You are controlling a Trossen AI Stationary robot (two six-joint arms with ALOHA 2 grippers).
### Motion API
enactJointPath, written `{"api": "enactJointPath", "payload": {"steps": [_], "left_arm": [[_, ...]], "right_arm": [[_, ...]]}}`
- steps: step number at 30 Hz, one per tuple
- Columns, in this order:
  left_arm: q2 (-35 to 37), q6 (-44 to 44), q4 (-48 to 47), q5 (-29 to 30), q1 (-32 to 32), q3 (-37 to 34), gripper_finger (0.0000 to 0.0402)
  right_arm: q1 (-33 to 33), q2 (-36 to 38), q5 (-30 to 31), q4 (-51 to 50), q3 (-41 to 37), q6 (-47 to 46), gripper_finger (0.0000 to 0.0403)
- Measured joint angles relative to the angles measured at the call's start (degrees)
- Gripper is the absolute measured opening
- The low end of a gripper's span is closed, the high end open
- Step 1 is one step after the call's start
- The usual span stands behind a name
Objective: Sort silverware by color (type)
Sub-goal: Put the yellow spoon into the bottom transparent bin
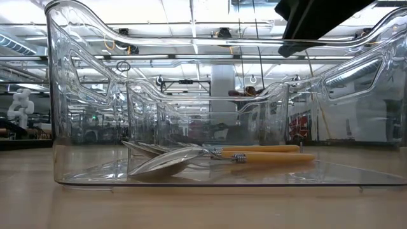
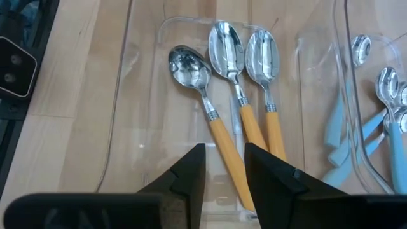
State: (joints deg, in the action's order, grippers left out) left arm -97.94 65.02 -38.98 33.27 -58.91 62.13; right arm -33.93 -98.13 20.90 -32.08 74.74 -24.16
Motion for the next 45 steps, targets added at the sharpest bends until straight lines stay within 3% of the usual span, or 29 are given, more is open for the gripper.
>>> {"api": "enactJointPath", "payload": {"steps": [10,18,26,31,45], "left_arm": [[-3.0,4.7,-0.8,-3.5,-2.1,0.0,0.0253],[-3.0,13.0,-10.0,-5.8,-5.2,0.0,0.0253],[-3.0,15.2,-11.3,-7.5,-8.0,0.0,0.0251],[-3.0,16.6,-12.4,-7.6,-8.7,-1.8,0.0223],[-2.7,18.7,-4.0,-9.0,-8.7,-10.3,0.0146]], "right_arm": [[0.0,0.0,0.0,0.1,0.0,0.4,0.0105],[0.0,0.0,-0.1,0.1,0.0,-0.4,0.0105],[0.0,0.0,-0.2,0.1,0.0,-0.3,0.0105],[0.0,0.0,-0.2,0.1,0.0,-0.2,0.0105],[0.0,0.0,-0.2,0.1,0.0,0.0,0.0105]]}}
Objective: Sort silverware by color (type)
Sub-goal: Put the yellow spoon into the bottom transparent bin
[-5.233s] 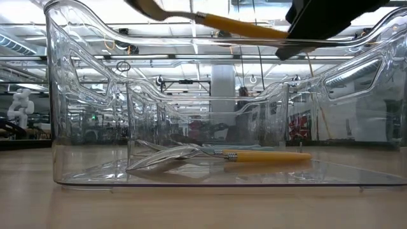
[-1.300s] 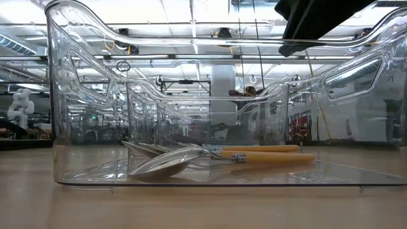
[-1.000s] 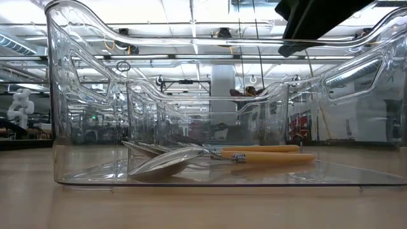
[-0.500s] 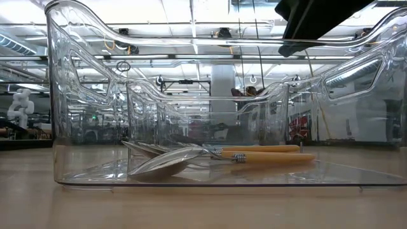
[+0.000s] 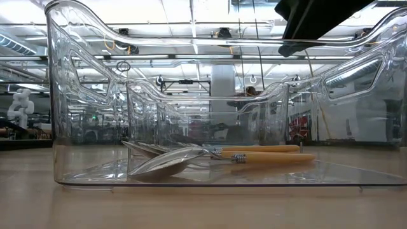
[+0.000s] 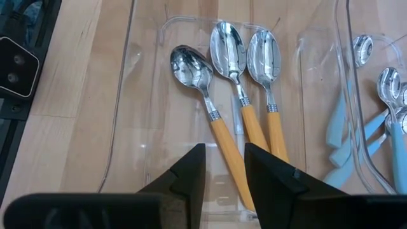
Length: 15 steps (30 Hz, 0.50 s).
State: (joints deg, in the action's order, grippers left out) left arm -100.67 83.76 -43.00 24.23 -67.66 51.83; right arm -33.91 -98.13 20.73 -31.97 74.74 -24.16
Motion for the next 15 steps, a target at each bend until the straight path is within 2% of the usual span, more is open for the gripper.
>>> {"api": "enactJointPath", "payload": {"steps": [10,15], "left_arm": [[-0.1,-7.2,2.7,-1.6,2.3,-0.1,0.0022],[-0.2,-10.6,2.2,1.6,3.6,0.5,0.0014]], "right_arm": [[0.0,0.0,0.0,0.0,0.0,0.9,0.0105],[0.0,0.0,0.1,0.0,0.0,0.9,0.0105]]}}
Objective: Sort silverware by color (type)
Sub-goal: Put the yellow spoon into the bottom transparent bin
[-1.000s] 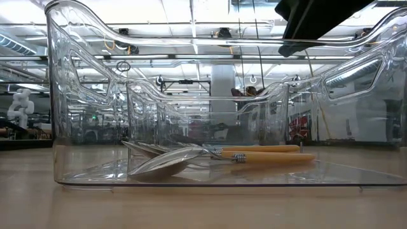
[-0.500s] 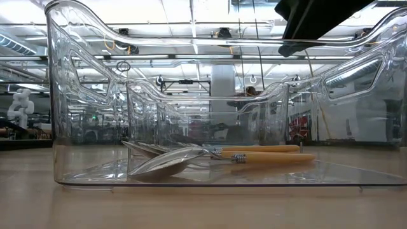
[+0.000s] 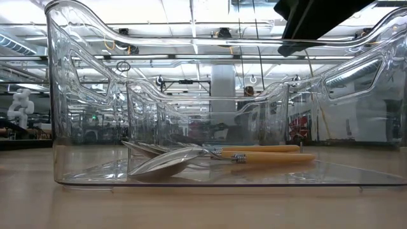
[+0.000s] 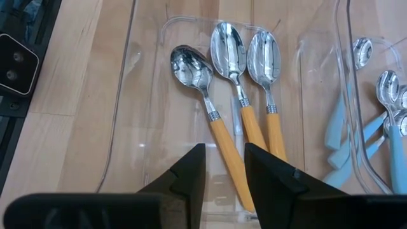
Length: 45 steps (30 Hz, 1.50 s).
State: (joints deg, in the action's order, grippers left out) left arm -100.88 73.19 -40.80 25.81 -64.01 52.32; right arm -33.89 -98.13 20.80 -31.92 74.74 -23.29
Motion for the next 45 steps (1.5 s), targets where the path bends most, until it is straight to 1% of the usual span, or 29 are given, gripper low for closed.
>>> {"api": "enactJointPath", "payload": {"steps": [4,9,12,15,22,29,33,42,45], "left_arm": [[-0.4,0.4,-5.5,1.7,0.5,1.7,0.0015],[-0.2,2.8,-12.7,2.2,0.3,5.4,0.0015],[-0.2,3.1,-15.9,3.5,0.3,8.1,0.0015],[-0.1,4.0,-19.7,6.0,0.2,10.6,0.0015],[-0.1,5.7,-27.3,14.1,0.2,17.4,0.0015],[0.0,5.8,-35.1,18.5,0.2,22.9,0.0015],[0.0,4.4,-36.2,21.4,0.2,24.3,0.0015],[0.0,1.4,-36.0,24.0,1.9,25.2,0.0015],[0.0,-0.2,-35.6,24.4,3.5,25.2,0.0015]], "right_arm": [[0.0,0.0,0.0,0.2,0.0,0.0,0.0105],[0.0,0.0,0.1,0.2,0.0,0.4,0.0105],[0.0,0.0,0.1,0.3,0.0,0.4,0.0105],[0.0,0.0,0.1,0.3,0.0,0.4,0.0105],[0.0,0.0,0.3,0.4,0.0,0.4,0.0105],[0.0,0.0,0.3,2.7,0.0,2.2,0.0105],[0.0,0.0,0.4,5.5,0.0,4.4,0.0105],[0.0,0.0,0.6,12.6,0.0,8.8,0.0105],[-0.1,0.0,3.3,14.2,0.0,9.6,0.0105]]}}
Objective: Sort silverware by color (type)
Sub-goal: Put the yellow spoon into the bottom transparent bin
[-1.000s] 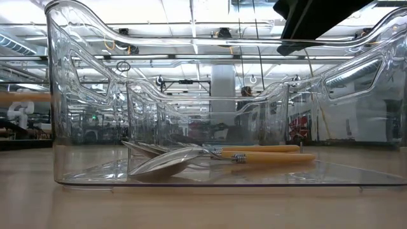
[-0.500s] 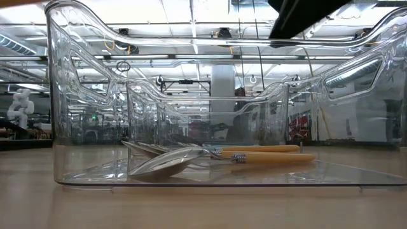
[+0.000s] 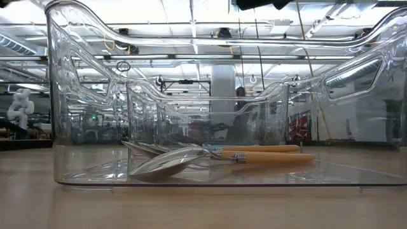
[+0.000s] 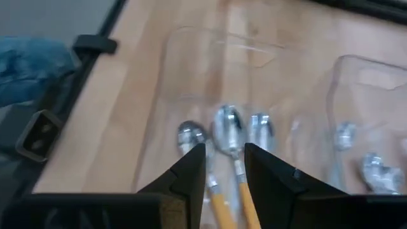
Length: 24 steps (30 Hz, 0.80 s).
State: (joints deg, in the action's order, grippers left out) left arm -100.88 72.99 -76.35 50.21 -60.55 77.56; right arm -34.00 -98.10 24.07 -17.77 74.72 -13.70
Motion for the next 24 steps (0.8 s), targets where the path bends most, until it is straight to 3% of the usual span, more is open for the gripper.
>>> {"api": "enactJointPath", "payload": {"steps": [4,11,17,24], "left_arm": [[0.0,-1.5,0.3,1.5,2.1,0.0,0.0015],[0.0,-6.8,3.9,2.0,5.1,1.1,0.0015],[0.0,-9.9,2.5,3.7,5.7,7.9,0.0015],[0.1,-16.7,3.0,9.5,6.1,15.8,0.0015]], "right_arm": [[-0.5,0.0,4.5,0.0,0.0,-0.4,0.0105],[-0.9,2.6,4.5,-1.1,-0.1,0.1,0.0105],[-3.6,7.4,5.3,1.6,-0.1,9.2,0.0105],[-6.8,9.2,10.8,3.3,0.0,15.8,0.0105]]}}
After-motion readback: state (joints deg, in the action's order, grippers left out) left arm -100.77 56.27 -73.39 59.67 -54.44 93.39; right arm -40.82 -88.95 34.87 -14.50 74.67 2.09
